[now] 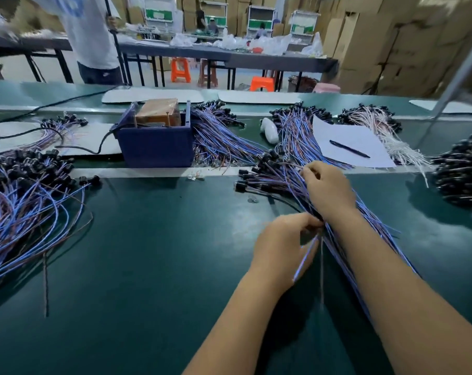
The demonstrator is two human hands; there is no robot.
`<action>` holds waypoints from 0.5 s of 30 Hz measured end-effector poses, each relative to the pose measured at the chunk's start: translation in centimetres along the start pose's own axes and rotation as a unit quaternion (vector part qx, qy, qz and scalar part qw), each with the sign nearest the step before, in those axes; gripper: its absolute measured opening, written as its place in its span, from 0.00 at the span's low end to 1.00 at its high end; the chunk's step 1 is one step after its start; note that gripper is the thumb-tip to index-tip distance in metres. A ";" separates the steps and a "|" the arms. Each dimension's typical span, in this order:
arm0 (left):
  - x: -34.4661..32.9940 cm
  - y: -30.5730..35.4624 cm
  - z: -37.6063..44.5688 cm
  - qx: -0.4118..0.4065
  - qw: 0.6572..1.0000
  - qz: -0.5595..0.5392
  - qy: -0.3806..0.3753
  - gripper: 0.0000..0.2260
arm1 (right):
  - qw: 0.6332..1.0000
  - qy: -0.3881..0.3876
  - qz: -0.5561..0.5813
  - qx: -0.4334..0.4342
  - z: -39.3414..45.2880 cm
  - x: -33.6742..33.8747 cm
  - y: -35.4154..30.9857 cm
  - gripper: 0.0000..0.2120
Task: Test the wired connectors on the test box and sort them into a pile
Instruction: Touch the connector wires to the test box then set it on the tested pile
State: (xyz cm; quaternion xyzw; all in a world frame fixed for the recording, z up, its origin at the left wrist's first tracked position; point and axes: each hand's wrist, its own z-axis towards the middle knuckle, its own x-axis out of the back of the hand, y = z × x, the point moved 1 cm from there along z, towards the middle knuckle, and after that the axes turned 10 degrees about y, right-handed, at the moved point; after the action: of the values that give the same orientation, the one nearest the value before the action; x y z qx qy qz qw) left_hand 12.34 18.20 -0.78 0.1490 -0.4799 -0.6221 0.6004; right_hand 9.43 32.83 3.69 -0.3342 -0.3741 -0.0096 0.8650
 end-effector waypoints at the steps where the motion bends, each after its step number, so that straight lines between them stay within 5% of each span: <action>1: -0.7 0.2 0.0 -0.014 1.000 0.005 -0.016 0.11 | 1.000 -0.003 -0.025 0.009 0.5 0.7 0.8 0.11; 6: -2.1 0.0 0.2 0.043 0.997 0.019 -0.069 0.20 | 0.967 -0.022 -0.252 0.025 0.5 1.0 2.3 0.21; 15: 7.9 -5.0 0.7 0.196 0.954 0.069 0.215 0.13 | 0.996 -0.066 0.000 0.063 -5.7 -7.2 -8.0 0.16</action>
State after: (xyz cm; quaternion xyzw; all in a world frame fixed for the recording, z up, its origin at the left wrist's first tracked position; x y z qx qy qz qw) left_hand 6.87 10.55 -1.24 0.3603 -0.4612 -0.4260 0.6899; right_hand 5.73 21.56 0.72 -0.2792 -0.4305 0.0358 0.8576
